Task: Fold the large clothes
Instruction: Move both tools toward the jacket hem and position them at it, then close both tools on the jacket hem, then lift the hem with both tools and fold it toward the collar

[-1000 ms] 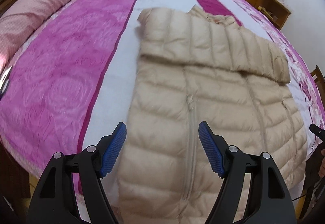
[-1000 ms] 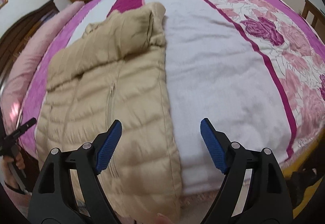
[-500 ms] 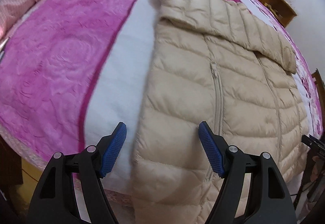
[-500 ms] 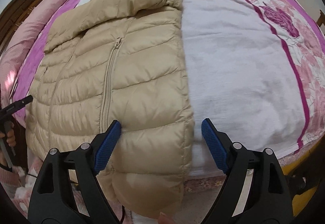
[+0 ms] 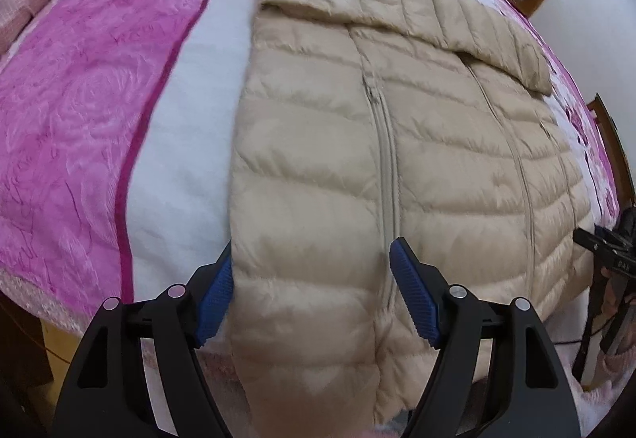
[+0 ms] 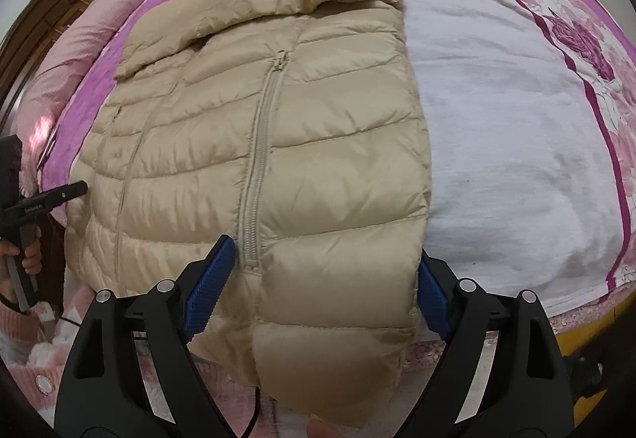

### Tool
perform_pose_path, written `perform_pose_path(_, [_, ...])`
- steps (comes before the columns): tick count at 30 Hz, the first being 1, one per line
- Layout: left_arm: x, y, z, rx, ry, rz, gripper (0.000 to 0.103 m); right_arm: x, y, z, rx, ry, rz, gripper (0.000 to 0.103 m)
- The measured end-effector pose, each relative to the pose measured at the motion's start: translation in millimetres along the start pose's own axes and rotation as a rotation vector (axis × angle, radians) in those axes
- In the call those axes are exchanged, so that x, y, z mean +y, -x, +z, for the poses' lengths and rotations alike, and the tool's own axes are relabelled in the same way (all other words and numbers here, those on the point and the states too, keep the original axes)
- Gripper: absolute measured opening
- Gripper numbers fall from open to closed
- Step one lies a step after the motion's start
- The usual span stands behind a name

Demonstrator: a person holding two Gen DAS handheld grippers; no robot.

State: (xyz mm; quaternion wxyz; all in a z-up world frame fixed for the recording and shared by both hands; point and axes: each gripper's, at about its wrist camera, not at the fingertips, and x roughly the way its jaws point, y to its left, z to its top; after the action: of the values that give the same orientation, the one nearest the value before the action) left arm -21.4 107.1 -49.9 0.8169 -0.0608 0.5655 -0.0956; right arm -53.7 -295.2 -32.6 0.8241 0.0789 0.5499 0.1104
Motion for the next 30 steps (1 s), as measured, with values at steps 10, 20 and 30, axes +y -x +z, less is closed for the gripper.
perform_pose_path(10, [-9.2, -5.3, -13.4, 0.026, -0.014, -0.09, 0.056, 14.6, -1.3, -2.1, -0.031, 0.037, 0.086, 0.064])
perform_pose_path(20, [-22.7, 21.1, -3.1, -0.017, -0.028, -0.112, 0.014, 13.6, 43.6, 1.5, -0.152, -0.005, 0.134, 0.016])
perform_pose_path(30, [-26.7, 89.6, -13.5, -0.062, -0.059, -0.148, 0.014, 16.3, 104.3, -17.6, -0.215, -0.017, 0.152, 0.012])
